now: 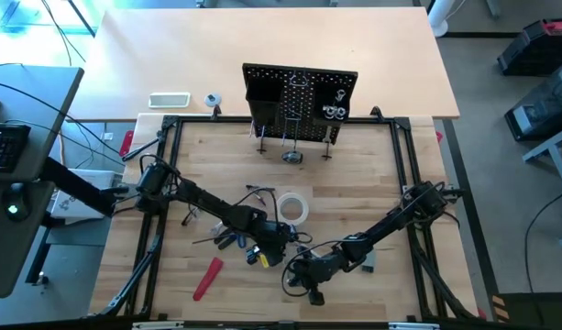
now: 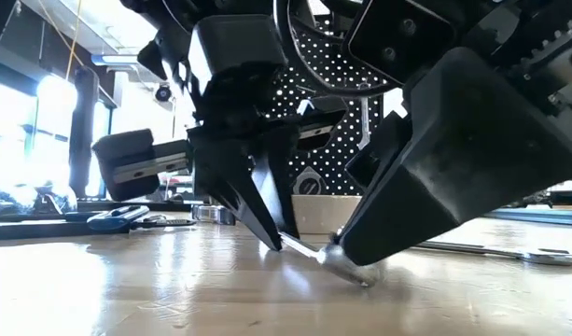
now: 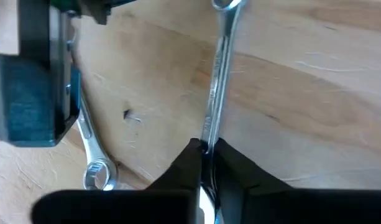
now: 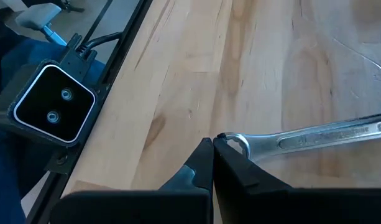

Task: Hang tools onto peg board
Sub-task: Hang the silver wrench on the peg board

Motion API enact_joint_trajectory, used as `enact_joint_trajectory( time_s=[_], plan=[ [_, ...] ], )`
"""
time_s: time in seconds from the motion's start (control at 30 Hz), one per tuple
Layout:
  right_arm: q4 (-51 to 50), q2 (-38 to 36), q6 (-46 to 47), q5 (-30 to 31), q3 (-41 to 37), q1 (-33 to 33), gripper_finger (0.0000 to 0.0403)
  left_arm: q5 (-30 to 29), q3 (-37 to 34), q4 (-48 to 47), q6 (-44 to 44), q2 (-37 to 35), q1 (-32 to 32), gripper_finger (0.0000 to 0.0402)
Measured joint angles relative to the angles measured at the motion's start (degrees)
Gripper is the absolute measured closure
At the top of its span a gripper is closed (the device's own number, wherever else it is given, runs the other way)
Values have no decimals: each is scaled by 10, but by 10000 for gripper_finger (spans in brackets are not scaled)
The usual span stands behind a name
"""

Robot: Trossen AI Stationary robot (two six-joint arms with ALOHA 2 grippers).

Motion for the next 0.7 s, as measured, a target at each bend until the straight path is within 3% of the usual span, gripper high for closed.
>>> enact_joint_trajectory(
  time_s=[0.37, 0.7],
  plan=[
    [-42, -32, 2, 7, -1, 3, 403, -47, -1, -13, -14, -1, -20, 399],
    [-201, -138, 18, 109, -2, 32, 402, -83, -5, -39, -36, -42, -20, 401]
  ],
)
